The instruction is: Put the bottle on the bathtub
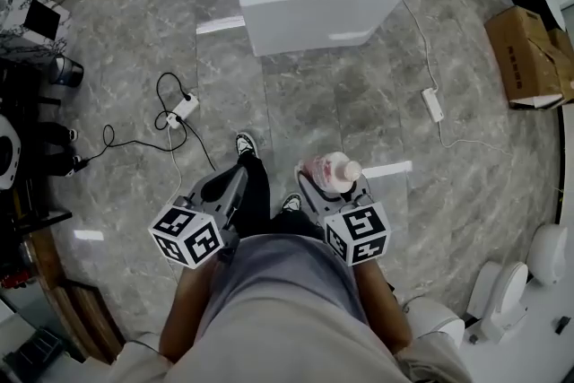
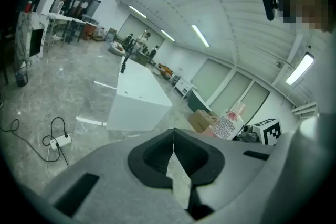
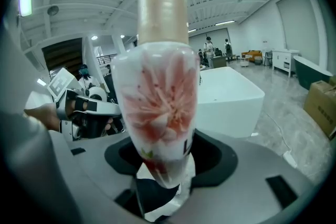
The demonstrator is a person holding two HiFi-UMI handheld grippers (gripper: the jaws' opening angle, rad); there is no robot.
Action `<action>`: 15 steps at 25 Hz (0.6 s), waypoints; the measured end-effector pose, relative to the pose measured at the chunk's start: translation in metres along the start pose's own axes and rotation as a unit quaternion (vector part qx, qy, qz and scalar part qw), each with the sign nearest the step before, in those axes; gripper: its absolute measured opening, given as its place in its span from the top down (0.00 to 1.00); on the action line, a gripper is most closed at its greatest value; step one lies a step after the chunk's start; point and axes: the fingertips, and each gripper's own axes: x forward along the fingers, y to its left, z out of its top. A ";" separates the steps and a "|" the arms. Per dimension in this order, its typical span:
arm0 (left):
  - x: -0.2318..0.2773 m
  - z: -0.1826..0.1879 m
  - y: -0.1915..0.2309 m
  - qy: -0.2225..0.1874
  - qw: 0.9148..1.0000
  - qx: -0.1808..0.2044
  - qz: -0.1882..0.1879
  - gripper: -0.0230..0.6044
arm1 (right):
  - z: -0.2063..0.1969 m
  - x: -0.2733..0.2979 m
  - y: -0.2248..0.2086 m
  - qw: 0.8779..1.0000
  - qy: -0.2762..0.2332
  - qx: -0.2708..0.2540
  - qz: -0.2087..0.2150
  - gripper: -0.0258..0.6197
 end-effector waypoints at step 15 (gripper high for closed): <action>0.033 0.123 0.102 -0.011 1.000 -0.006 -0.019 0.95 | 0.105 0.122 0.007 1.000 0.003 -0.008 -0.006 0.59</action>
